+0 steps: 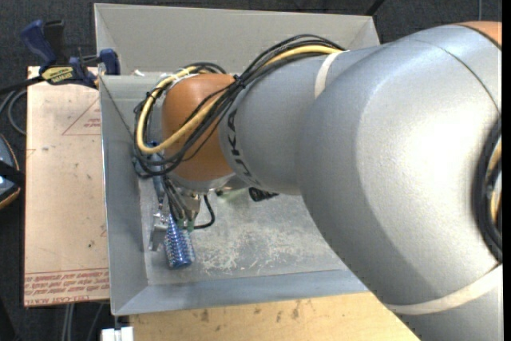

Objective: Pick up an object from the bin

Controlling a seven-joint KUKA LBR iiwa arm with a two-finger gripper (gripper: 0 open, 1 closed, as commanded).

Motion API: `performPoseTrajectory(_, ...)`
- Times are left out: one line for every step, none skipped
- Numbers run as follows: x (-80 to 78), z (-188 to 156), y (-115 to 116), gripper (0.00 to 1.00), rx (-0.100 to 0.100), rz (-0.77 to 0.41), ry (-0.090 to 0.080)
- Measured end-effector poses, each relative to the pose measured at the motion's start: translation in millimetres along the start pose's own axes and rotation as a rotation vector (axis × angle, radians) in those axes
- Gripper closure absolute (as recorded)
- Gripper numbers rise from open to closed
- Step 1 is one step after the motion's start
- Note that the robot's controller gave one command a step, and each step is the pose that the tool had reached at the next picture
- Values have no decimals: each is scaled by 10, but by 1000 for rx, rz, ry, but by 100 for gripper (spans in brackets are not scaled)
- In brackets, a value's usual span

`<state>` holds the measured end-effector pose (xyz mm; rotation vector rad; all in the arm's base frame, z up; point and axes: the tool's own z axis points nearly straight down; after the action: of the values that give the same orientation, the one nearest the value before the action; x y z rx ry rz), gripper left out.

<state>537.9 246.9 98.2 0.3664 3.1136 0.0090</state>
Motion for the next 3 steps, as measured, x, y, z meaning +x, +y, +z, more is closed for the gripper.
performPoseTrajectory(260, -31, -549, 0, 10, 426, 7)
performPoseTrajectory(178, 184, -583, 0, 6, 351, 5)
performPoseTrajectory(65, 183, -592, 0, 3, 419, 4)
